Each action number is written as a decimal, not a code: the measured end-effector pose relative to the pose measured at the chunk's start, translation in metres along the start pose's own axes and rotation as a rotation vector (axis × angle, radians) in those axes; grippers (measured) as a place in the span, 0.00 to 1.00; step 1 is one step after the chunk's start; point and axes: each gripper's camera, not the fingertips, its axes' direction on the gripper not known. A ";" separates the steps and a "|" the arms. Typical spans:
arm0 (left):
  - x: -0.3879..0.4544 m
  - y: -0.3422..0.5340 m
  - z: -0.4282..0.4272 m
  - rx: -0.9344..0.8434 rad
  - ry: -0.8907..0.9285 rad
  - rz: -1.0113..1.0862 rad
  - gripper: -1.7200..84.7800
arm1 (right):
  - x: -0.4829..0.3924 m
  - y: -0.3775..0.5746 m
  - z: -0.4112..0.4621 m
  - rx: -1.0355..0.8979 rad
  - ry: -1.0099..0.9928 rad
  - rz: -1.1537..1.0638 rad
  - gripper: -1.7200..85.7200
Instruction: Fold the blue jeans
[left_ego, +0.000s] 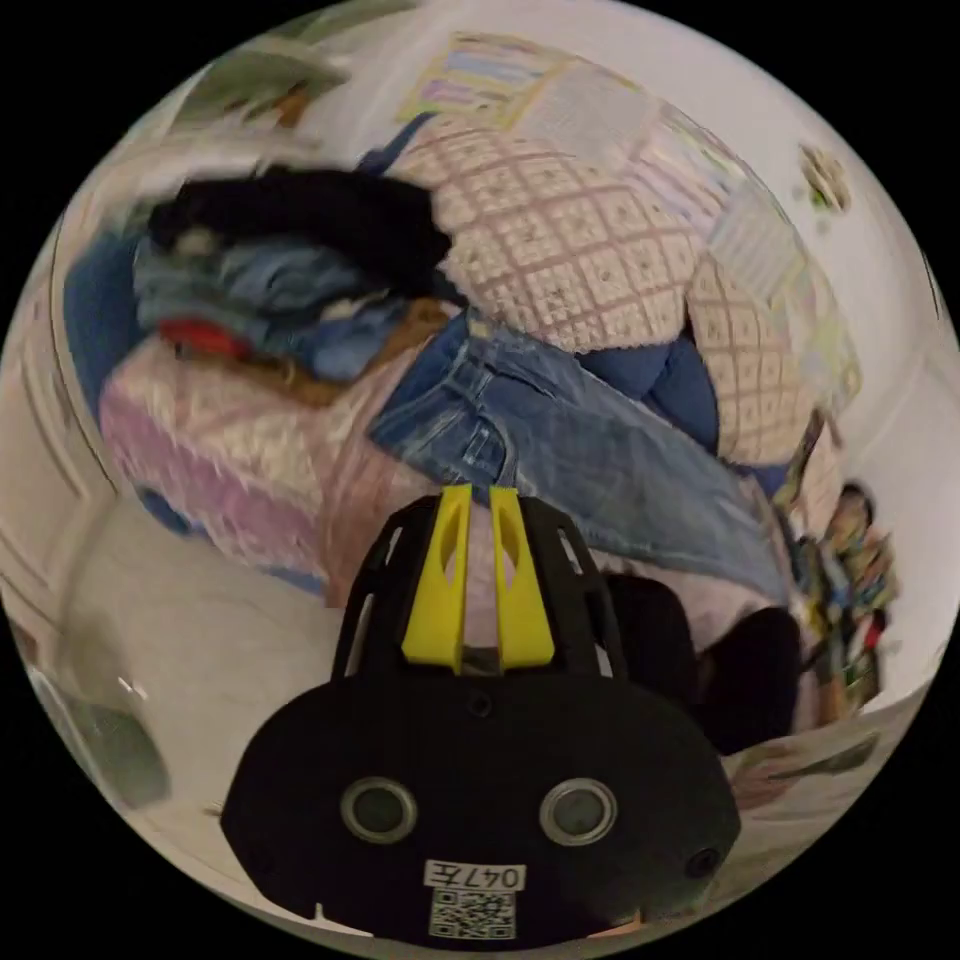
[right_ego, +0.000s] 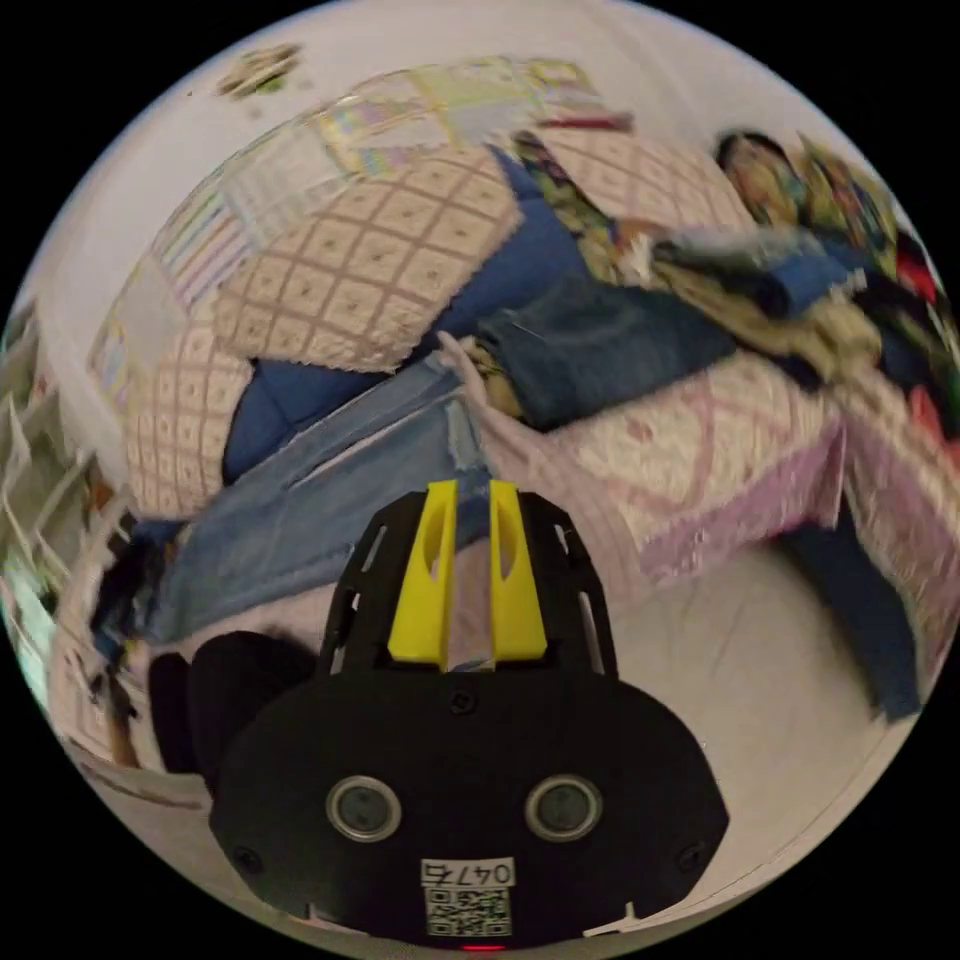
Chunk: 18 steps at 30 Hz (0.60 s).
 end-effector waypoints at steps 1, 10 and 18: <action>0.035 -0.015 0.006 0.024 -0.015 0.105 0.02 | -0.021 -0.004 0.004 0.008 -0.016 -0.073 0.03; 0.125 -0.077 0.130 -0.134 -0.025 0.118 0.01 | -0.320 0.003 0.123 -0.224 -0.449 -0.886 0.01; 0.090 -0.067 0.143 -0.108 0.098 -0.042 0.01 | -0.348 0.055 0.197 -0.463 -0.398 -1.075 0.01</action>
